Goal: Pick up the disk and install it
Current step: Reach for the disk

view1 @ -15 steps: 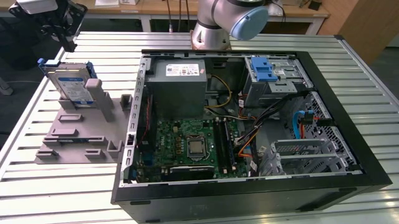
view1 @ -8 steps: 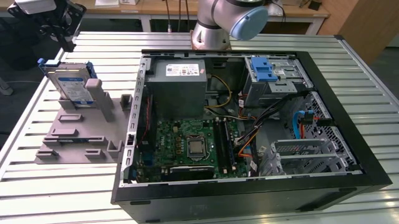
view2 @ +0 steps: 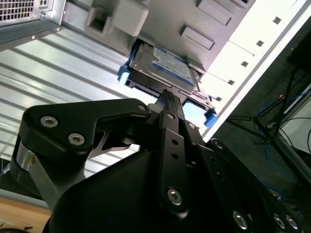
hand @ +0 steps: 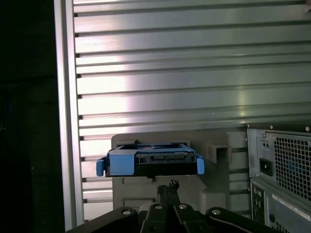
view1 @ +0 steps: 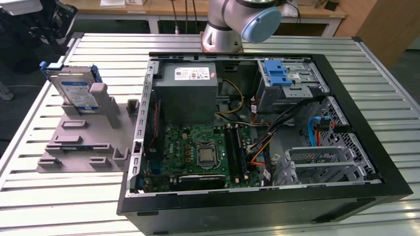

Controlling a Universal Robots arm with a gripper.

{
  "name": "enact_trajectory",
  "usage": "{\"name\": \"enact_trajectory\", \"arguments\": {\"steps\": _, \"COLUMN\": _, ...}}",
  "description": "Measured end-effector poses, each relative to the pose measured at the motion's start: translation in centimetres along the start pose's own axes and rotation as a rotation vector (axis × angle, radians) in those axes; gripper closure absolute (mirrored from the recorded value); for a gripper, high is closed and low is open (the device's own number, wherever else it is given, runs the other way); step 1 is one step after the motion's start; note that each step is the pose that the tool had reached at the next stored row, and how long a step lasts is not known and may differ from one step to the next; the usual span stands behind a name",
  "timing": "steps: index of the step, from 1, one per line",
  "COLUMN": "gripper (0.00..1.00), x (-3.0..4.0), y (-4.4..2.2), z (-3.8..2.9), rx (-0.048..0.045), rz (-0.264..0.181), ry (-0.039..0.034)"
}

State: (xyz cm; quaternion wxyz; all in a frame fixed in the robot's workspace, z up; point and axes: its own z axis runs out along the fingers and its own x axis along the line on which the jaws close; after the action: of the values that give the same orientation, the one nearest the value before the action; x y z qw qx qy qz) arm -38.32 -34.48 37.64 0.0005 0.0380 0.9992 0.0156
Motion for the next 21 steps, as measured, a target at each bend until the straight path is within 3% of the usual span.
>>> {"name": "enact_trajectory", "arguments": {"steps": 12, "gripper": 0.89, "x": 2.53, "y": 0.17, "z": 0.21, "rx": 0.0000, "rz": 0.000, "ry": 0.0001}}
{"name": "enact_trajectory", "arguments": {"steps": 21, "gripper": 0.89, "x": 2.74, "y": 0.19, "z": 0.22, "rx": 0.0000, "rz": 0.000, "ry": 0.0001}}
